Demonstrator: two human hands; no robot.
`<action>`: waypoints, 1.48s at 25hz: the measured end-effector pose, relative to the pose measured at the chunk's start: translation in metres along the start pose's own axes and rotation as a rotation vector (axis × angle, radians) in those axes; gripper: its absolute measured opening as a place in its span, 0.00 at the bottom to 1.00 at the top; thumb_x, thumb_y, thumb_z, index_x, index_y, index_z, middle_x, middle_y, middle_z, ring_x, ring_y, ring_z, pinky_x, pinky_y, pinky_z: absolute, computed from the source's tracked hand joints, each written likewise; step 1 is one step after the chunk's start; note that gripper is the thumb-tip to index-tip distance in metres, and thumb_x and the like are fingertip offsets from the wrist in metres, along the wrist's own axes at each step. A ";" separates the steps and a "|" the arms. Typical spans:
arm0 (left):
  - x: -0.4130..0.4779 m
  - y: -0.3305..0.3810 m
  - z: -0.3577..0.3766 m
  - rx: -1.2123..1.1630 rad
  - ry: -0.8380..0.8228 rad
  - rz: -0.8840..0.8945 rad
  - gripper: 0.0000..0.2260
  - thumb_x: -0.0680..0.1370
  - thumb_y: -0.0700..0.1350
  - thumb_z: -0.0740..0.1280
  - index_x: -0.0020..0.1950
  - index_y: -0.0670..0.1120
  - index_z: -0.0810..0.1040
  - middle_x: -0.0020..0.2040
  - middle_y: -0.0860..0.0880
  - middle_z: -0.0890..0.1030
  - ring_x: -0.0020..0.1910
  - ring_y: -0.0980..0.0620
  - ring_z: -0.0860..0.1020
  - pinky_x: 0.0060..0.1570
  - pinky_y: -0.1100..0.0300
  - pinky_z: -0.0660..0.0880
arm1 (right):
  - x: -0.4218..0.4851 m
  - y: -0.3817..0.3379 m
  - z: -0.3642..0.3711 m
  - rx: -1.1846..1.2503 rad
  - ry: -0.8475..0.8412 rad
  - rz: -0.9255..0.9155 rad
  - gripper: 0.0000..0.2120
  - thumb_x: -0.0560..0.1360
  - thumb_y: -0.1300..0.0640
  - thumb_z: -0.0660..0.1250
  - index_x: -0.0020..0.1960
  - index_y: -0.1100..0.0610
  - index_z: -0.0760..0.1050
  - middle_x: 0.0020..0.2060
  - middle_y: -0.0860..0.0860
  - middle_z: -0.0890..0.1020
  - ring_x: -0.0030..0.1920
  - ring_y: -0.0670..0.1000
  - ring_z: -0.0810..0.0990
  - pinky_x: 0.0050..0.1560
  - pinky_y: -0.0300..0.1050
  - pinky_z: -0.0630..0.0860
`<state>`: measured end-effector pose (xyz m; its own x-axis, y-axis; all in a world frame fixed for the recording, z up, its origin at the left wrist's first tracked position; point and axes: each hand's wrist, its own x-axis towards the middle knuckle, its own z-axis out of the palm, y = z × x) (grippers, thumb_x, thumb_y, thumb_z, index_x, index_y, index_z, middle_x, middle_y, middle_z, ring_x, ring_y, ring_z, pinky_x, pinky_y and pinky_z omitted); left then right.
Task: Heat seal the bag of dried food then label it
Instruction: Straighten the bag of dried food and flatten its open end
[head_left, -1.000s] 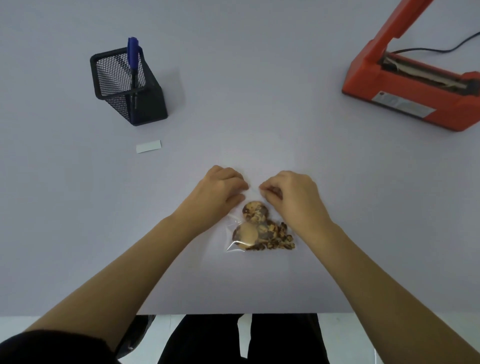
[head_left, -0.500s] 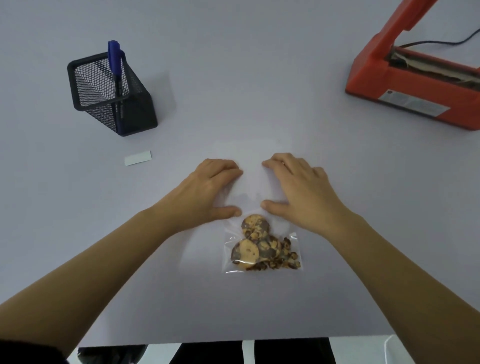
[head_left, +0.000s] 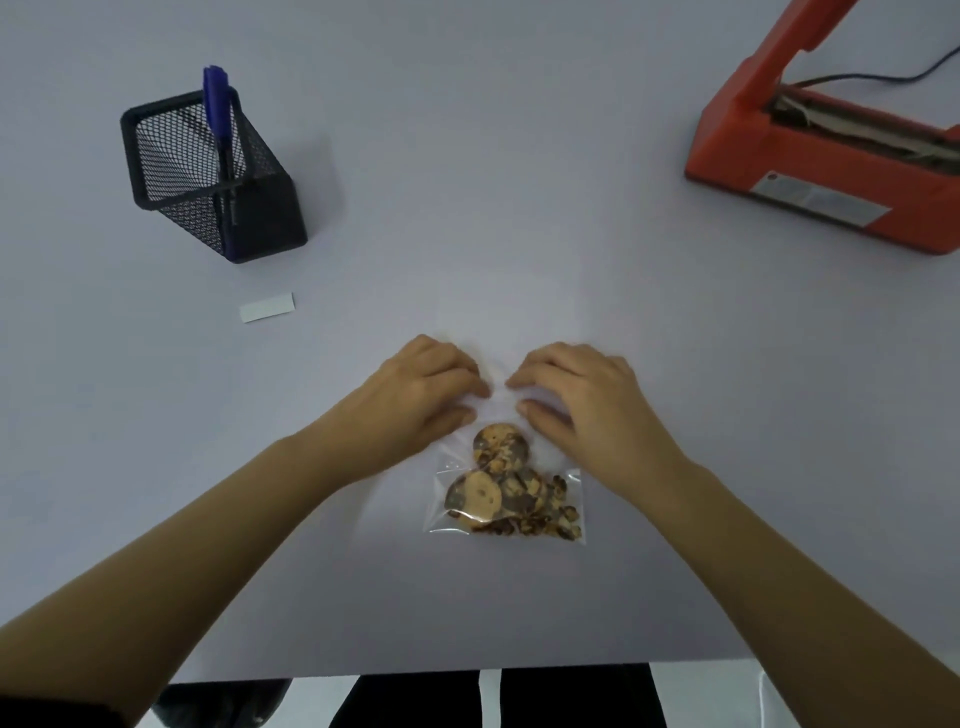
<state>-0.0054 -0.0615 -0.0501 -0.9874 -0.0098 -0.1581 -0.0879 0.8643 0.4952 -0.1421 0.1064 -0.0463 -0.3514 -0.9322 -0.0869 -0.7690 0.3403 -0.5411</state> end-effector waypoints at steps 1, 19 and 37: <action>0.000 -0.001 0.000 0.001 0.007 -0.020 0.19 0.75 0.53 0.60 0.57 0.43 0.78 0.54 0.43 0.79 0.54 0.49 0.71 0.56 0.62 0.65 | 0.003 0.001 -0.002 -0.011 -0.021 0.013 0.13 0.73 0.55 0.68 0.57 0.51 0.76 0.55 0.47 0.78 0.56 0.50 0.75 0.53 0.48 0.65; -0.003 -0.001 0.003 -0.043 0.070 0.078 0.14 0.76 0.49 0.62 0.55 0.42 0.80 0.53 0.44 0.80 0.53 0.51 0.72 0.55 0.60 0.70 | -0.005 0.000 0.008 -0.005 0.112 -0.043 0.06 0.72 0.55 0.67 0.48 0.51 0.80 0.46 0.45 0.82 0.48 0.48 0.79 0.49 0.43 0.61; 0.041 -0.009 -0.026 0.026 -0.150 -0.214 0.46 0.66 0.60 0.74 0.75 0.45 0.54 0.74 0.46 0.57 0.71 0.47 0.57 0.70 0.55 0.57 | 0.050 0.006 -0.020 -0.119 -0.237 0.124 0.43 0.65 0.46 0.74 0.73 0.54 0.56 0.72 0.49 0.60 0.70 0.52 0.60 0.66 0.53 0.60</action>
<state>-0.0482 -0.0823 -0.0387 -0.9159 -0.1203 -0.3829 -0.2868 0.8635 0.4148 -0.1754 0.0643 -0.0369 -0.3225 -0.8806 -0.3471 -0.7904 0.4523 -0.4132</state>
